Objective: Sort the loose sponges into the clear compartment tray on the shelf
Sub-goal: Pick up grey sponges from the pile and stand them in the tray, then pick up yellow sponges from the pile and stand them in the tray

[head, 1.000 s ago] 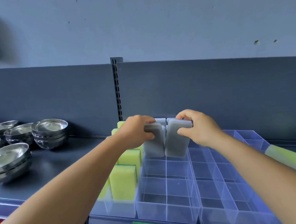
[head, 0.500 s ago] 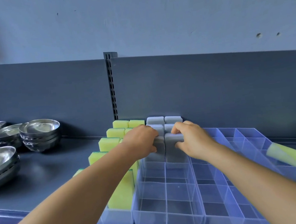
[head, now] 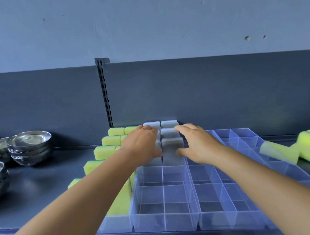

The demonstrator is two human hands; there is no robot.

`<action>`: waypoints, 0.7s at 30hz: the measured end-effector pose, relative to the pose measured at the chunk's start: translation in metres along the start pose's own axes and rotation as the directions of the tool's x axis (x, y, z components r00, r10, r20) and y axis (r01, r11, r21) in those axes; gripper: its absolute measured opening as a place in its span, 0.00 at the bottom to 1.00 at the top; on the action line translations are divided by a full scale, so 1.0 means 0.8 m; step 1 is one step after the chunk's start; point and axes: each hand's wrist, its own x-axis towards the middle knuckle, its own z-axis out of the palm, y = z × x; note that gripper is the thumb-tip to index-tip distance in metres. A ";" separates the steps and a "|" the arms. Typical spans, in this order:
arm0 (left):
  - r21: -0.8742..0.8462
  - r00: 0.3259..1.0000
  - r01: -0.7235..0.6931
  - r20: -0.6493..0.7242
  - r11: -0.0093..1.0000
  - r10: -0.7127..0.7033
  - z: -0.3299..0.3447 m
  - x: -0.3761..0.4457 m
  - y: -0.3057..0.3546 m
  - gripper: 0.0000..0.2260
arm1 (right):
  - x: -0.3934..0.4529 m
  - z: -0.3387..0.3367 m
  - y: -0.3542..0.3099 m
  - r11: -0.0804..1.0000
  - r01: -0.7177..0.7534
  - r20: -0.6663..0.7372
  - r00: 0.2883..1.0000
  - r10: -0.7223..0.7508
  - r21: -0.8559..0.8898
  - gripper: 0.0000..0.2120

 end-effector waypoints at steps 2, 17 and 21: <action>-0.023 0.999 -0.023 -0.032 0.999 0.022 -0.004 0.000 0.015 0.19 | -0.016 -0.009 0.006 0.999 -0.015 -0.004 1.000 0.014 -0.037 0.28; -0.122 0.958 -0.285 -0.015 0.951 0.285 -0.001 0.018 0.208 0.24 | -0.136 -0.063 0.147 0.959 -0.270 -0.025 0.963 0.269 -0.090 0.34; -0.134 0.946 -0.319 0.012 0.938 0.324 0.005 0.031 0.270 0.25 | -0.162 -0.078 0.200 0.943 -0.321 -0.044 0.947 0.318 -0.091 0.32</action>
